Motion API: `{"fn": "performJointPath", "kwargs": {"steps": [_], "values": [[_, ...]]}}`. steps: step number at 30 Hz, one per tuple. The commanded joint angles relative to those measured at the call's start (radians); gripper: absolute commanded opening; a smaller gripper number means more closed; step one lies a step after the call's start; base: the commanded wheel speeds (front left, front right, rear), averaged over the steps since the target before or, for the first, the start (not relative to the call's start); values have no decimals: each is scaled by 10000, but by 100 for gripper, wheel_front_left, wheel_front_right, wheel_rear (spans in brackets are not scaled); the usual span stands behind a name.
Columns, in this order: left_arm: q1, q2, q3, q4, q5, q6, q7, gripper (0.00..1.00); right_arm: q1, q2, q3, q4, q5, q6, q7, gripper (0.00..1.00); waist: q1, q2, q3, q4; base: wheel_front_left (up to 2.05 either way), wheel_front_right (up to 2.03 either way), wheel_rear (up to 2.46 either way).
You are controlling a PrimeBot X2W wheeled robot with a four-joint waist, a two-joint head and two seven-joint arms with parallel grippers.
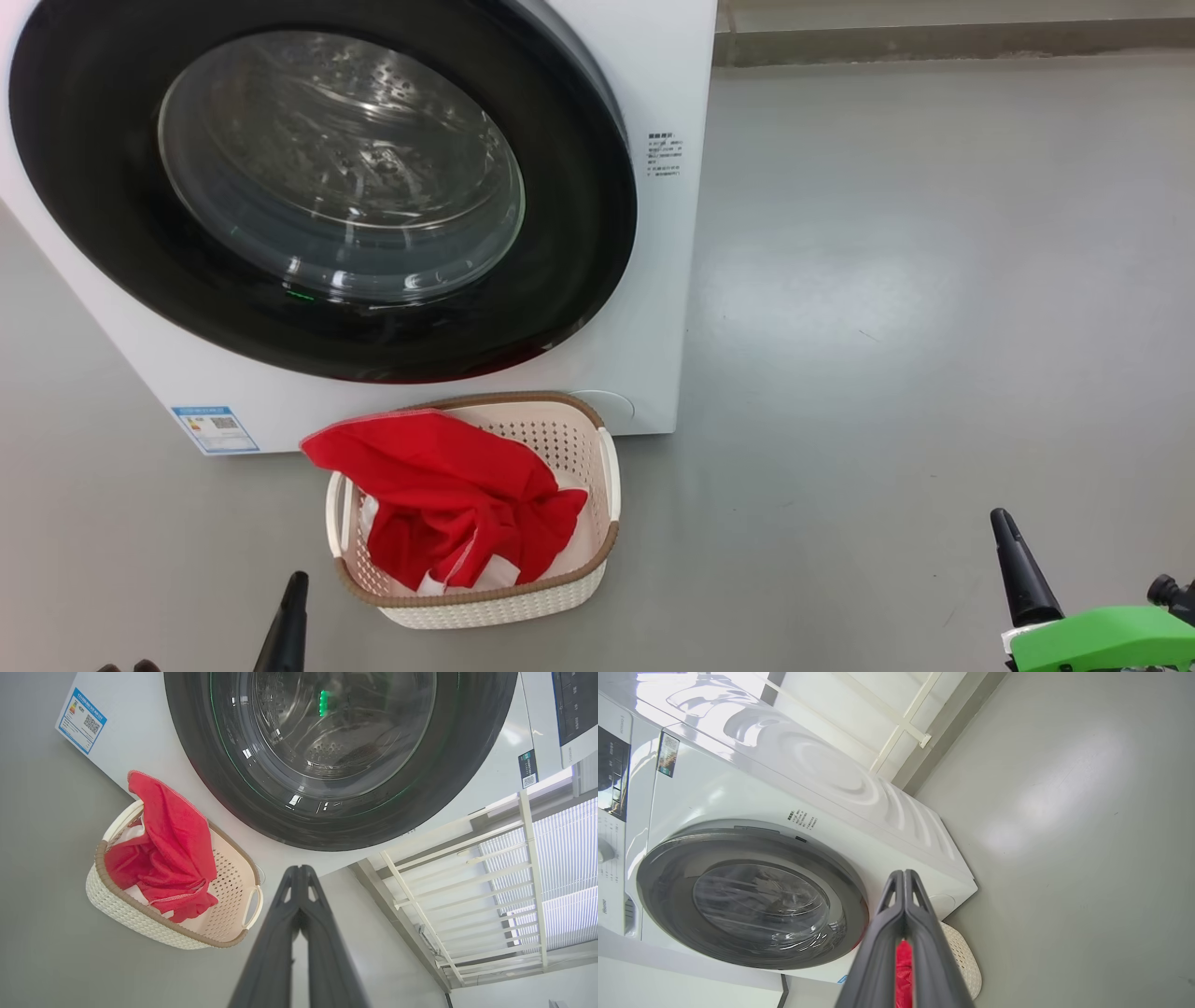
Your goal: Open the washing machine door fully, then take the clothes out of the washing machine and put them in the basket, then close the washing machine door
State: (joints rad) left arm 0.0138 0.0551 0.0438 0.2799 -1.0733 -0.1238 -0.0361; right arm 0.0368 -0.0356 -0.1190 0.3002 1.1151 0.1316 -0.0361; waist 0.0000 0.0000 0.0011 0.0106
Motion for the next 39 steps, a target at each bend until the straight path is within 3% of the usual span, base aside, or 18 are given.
{"fn": "performJointPath", "kwargs": {"steps": [1,39], "values": [[-503,118,305,-252,-338,-42,90,0,-518,-144,60,-300,316,-5,94,0,0,0,0,-4,0,0,0],[-1094,-11,623,-290,-4203,-63,1183,0,-1273,-146,41,-466,3875,-8,1184,0,0,0,1,-83,0,0,0]]}}
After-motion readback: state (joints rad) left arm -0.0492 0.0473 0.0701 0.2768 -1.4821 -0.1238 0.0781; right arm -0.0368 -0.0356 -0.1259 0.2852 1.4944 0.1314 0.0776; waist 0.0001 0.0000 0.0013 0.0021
